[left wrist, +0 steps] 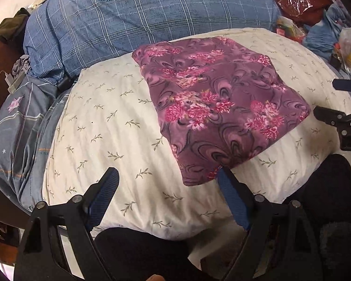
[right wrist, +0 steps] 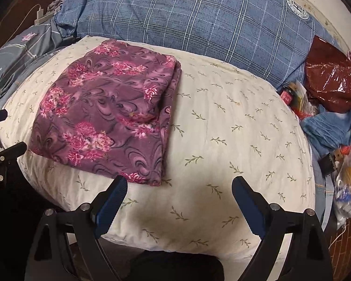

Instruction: Fold small clothes

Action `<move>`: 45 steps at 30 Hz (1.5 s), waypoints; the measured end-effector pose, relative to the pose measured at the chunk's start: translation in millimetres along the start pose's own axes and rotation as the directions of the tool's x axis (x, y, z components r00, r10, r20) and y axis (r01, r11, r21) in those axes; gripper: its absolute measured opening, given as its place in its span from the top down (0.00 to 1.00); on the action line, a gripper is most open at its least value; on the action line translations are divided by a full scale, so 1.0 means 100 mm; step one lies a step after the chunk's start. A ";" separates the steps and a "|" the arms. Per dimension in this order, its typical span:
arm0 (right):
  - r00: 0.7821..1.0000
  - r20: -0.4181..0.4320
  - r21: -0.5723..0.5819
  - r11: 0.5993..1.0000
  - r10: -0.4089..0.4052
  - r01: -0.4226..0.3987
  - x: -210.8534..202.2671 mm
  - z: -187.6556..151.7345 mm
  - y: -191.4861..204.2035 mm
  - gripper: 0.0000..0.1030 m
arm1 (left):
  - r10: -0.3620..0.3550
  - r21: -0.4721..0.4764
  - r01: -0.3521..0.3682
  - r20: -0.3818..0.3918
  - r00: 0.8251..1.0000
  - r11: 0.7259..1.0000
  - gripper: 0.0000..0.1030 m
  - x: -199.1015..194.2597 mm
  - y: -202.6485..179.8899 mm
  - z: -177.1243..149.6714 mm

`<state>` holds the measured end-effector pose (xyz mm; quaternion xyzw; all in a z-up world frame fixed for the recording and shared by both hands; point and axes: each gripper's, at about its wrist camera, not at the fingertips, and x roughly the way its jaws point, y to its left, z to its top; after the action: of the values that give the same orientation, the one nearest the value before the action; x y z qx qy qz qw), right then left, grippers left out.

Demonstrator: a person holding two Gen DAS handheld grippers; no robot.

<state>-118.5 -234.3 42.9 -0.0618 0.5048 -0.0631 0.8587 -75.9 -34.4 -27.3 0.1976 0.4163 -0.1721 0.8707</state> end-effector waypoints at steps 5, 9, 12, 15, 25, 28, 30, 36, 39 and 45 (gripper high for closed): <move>1.000 -0.005 0.001 1.000 0.007 -0.007 0.00 0.01 0.03 0.10 | -0.025 -0.016 0.025 -0.010 1.000 1.000 0.16 0.00 0.01 -0.02; 1.000 -0.006 0.012 1.000 0.025 -0.025 -0.02 0.00 0.04 0.10 | -0.048 -0.029 0.047 -0.035 0.998 0.998 0.16 0.03 0.01 -0.04; 0.999 0.001 0.023 0.999 0.043 -0.043 -0.06 -0.02 0.05 0.10 | -0.076 -0.037 0.074 -0.048 0.996 0.997 0.16 0.02 -0.01 -0.06; 0.999 0.006 0.017 0.999 0.045 -0.045 -0.06 -0.04 0.06 0.10 | -0.081 -0.023 0.080 -0.050 0.995 0.997 0.16 0.00 -0.06 -0.09; 0.998 -0.022 0.033 0.998 0.055 -0.055 -0.01 -0.08 0.05 0.10 | -0.106 0.013 0.107 -0.050 0.993 0.994 0.16 -0.05 -0.16 -0.16; 0.999 -0.020 0.041 0.998 0.051 -0.050 -0.05 -0.10 0.03 0.10 | -0.118 0.004 0.118 -0.054 0.992 0.993 0.16 -0.07 -0.15 -0.17; 0.999 -0.020 0.045 0.998 0.050 -0.049 -0.06 -0.10 0.02 0.10 | -0.125 0.000 0.126 -0.053 0.991 0.992 0.16 -0.09 -0.15 -0.19; 0.998 -0.012 0.048 0.997 0.054 -0.053 -0.12 -0.11 0.01 0.10 | -0.136 0.011 0.136 -0.046 0.990 0.991 0.16 -0.15 -0.18 -0.24; 0.999 -0.011 0.035 0.998 0.052 -0.051 -0.15 -0.11 0.04 0.10 | -0.136 0.015 0.136 -0.039 0.990 0.991 0.16 -0.18 -0.18 -0.24; 0.999 -0.021 0.016 0.999 0.046 -0.046 -0.14 -0.13 0.08 0.10 | -0.136 -0.012 0.136 -0.033 0.990 0.991 0.16 -0.19 -0.12 -0.24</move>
<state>-136.5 -224.2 47.6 -0.0427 0.5145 -0.0479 0.8551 -108.3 -30.4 -27.9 0.1673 0.4441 -0.2258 0.8508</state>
